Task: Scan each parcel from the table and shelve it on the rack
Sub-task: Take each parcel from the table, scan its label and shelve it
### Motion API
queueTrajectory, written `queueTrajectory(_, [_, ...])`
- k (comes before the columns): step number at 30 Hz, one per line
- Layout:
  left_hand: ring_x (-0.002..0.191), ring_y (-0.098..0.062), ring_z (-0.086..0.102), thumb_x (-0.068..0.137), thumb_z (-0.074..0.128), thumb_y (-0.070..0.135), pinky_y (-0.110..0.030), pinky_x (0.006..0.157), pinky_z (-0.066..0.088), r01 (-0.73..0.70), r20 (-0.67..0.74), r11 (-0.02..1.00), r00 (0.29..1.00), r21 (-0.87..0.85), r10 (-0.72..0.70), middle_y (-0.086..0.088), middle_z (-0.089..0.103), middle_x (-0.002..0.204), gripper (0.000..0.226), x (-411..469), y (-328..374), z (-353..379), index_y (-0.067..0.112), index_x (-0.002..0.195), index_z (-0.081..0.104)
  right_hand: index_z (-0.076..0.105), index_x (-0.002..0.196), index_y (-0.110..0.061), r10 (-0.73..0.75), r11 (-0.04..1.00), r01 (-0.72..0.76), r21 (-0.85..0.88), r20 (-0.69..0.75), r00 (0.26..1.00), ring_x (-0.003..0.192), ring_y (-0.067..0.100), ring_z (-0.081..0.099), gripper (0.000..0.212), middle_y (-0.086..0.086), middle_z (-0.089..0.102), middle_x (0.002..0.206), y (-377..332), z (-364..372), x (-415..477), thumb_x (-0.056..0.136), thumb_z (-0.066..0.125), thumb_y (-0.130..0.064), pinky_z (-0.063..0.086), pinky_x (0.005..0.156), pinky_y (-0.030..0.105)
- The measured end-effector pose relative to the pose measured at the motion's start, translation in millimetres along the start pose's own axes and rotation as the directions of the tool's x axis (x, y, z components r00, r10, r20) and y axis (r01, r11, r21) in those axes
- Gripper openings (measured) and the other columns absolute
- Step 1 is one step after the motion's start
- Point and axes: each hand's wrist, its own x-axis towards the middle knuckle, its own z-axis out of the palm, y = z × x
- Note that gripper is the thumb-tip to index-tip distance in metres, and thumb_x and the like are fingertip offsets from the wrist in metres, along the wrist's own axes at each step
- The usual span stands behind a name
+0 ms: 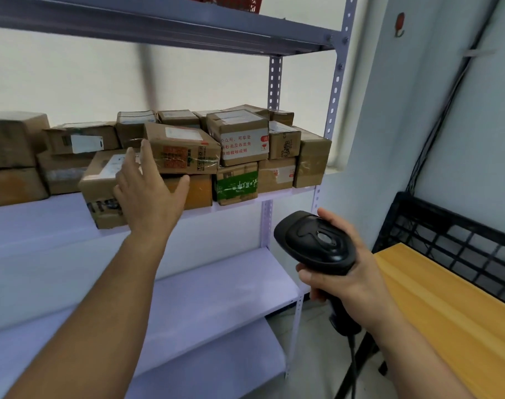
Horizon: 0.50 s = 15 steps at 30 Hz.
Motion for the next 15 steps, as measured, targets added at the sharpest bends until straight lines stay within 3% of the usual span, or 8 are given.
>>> queueTrajectory(3, [0.142, -0.033, 0.022, 0.089, 0.066, 0.034, -0.049, 0.113, 0.022, -0.07, 0.0, 0.991, 0.998, -0.118, 0.07, -0.017, 0.026, 0.155, 0.077, -36, 16, 0, 0.013, 0.151, 0.026, 0.055, 0.127, -0.05, -0.004, 0.999, 0.004, 0.035, -0.003, 1.0, 0.064, 0.028, 0.067, 0.088, 0.015, 0.062, 0.119, -6, -15, -15, 0.067, 0.082, 0.008, 0.055, 0.052, 0.032])
queueTrajectory(6, [0.134, -0.032, 0.037, 0.088, 0.069, 0.024, -0.047, 0.107, 0.034, -0.175, 0.033, 0.959, 0.982, -0.224, 0.187, -0.016, 0.042, 0.145, 0.066, -84, 41, 10, 0.008, 0.145, 0.04, 0.054, 0.127, -0.051, 0.008, 0.999, -0.007, 0.047, -0.02, 1.0, 0.067, 0.033, 0.067, 0.086, 0.014, 0.063, 0.117, -9, -39, -37, 0.063, 0.084, -0.002, 0.054, 0.051, 0.033])
queueTrajectory(10, [0.118, -0.031, 0.053, 0.087, 0.07, 0.022, -0.047, 0.091, 0.05, -0.141, 0.205, 0.936, 0.955, -0.324, 0.215, -0.011, 0.051, 0.134, 0.054, -155, 85, 33, 0.011, 0.137, 0.05, 0.052, 0.129, -0.051, 0.035, 0.999, -0.034, 0.007, -0.075, 0.997, 0.069, 0.028, 0.068, 0.086, 0.01, 0.063, 0.117, -13, -81, -71, 0.063, 0.086, -0.006, 0.054, 0.052, 0.034])
queueTrajectory(15, [0.113, -0.028, 0.053, 0.087, 0.069, 0.024, -0.042, 0.09, 0.048, -0.066, 0.385, 0.908, 0.891, -0.414, 0.241, -0.006, 0.054, 0.127, 0.051, -239, 149, 54, 0.016, 0.135, 0.052, 0.045, 0.138, -0.039, 0.064, 0.993, -0.076, -0.087, -0.138, 0.988, 0.068, 0.015, 0.068, 0.089, 0.012, 0.063, 0.116, -18, -141, -125, 0.068, 0.085, -0.001, 0.054, 0.05, 0.032])
